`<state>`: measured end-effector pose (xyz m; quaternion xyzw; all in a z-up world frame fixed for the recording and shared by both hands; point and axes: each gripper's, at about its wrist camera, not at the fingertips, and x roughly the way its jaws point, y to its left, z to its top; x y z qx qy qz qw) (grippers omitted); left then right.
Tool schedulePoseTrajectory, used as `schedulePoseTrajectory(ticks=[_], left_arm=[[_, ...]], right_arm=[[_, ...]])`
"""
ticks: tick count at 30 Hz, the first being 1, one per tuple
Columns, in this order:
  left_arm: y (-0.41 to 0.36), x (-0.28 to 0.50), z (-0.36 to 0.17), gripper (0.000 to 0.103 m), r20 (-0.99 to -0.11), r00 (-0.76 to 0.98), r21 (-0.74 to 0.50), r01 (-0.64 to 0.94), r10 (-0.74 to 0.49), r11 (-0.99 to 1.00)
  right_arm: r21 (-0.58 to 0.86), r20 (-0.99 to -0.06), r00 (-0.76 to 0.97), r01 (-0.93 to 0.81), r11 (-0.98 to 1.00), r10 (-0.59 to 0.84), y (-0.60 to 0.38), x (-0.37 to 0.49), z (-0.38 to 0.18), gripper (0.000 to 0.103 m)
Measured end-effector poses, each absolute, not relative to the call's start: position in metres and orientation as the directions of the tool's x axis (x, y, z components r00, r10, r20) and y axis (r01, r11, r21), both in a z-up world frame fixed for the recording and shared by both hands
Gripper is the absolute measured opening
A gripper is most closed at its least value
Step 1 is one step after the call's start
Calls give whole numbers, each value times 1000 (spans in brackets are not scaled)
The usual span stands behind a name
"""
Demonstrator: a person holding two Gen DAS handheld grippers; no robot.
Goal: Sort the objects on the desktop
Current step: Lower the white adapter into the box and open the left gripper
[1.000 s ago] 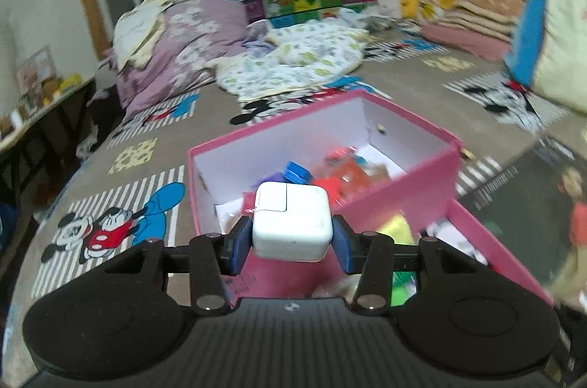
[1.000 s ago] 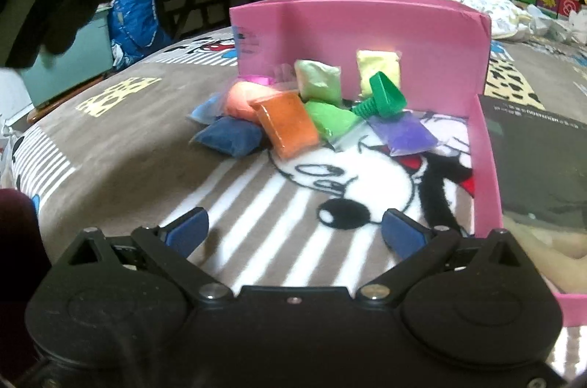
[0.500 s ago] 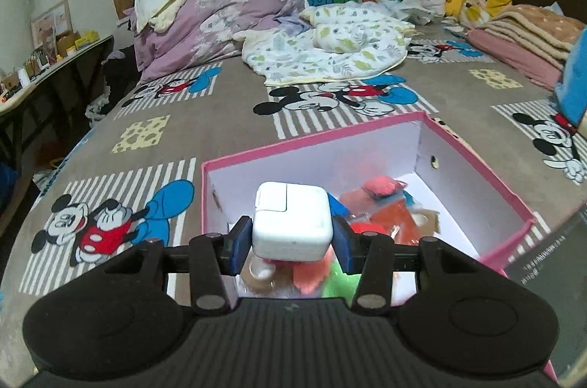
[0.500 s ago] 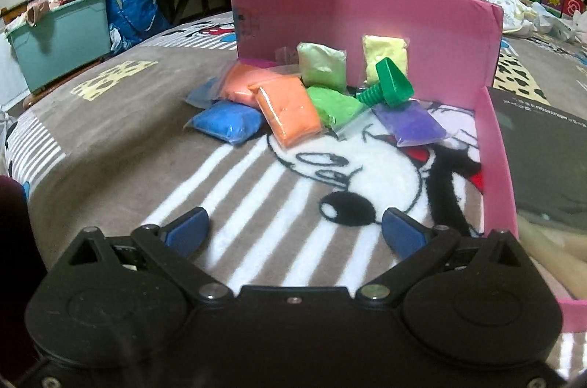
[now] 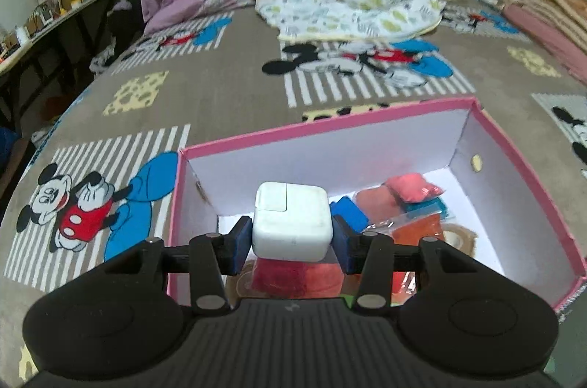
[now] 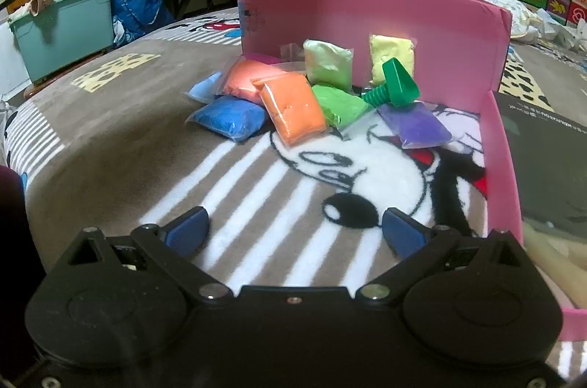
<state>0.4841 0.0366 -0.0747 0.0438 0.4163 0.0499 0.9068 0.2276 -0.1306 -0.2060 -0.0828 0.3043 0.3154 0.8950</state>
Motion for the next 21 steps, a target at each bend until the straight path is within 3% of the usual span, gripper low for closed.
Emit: schedulePoseTrajectory(ticks=[17,21], left_arm=[[37,521,-105,45,-810,550,185,-91,205,978],[34,522,-103,54,-797,551,232,-101,248,967]], right_arm=[[47,-586,609,-633,773,534,-132,230,-207,103],[48,-585,608,-634,772,536,-132,230,-208,103]])
